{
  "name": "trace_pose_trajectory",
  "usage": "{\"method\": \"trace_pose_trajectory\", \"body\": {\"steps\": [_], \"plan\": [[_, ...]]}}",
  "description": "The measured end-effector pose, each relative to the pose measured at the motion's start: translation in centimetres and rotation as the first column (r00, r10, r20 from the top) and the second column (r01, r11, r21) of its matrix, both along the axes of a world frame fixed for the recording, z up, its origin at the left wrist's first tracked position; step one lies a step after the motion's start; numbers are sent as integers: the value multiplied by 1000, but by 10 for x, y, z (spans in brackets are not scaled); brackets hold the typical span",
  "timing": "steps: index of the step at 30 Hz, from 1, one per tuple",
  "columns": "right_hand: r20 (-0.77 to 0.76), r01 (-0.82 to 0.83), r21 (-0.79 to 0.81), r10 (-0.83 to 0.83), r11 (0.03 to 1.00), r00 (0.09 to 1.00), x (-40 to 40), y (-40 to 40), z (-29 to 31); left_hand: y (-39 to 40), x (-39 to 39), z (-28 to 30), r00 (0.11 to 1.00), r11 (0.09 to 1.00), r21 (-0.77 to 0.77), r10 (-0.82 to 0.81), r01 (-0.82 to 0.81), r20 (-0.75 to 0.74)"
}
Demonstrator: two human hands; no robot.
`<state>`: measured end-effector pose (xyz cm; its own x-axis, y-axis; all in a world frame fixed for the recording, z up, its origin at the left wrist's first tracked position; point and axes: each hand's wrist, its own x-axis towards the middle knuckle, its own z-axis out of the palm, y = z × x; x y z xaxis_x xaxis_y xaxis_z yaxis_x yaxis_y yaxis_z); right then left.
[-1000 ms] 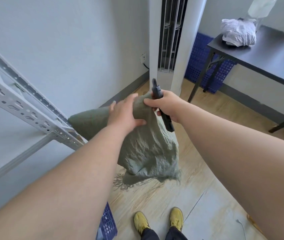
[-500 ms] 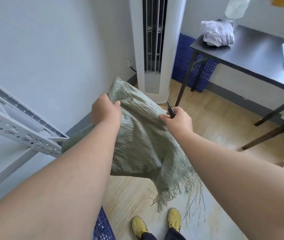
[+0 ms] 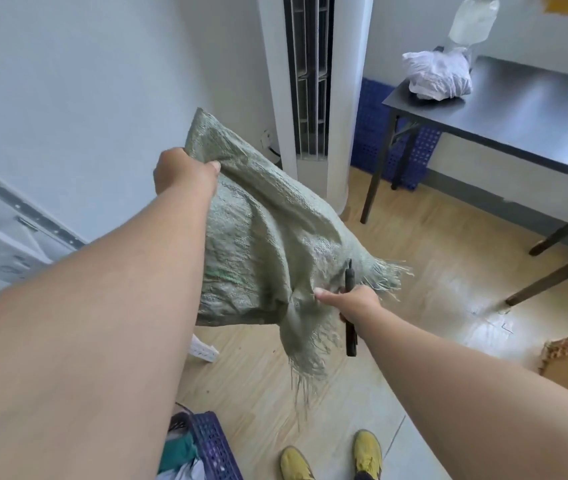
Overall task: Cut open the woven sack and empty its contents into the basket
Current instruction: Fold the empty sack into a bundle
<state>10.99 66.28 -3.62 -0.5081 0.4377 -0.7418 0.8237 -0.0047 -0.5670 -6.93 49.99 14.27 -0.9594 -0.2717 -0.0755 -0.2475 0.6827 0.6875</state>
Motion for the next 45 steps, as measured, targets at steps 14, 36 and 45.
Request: {"method": "trace_pose_trajectory", "body": {"steps": [14,36,45], "plan": [[19,-147,28,146,989,989,-6,-39,9,-10,5,39,983,971,154,180,-183,34],[-434,140,164,-56,976,899,-31,-21,60,-33,31,-38,908,795,-459,-413,398,70],[-608,-99,181,190,979,771,-73,-45,96,-22,53,-59,737,647,-365,-641,669,216]]}}
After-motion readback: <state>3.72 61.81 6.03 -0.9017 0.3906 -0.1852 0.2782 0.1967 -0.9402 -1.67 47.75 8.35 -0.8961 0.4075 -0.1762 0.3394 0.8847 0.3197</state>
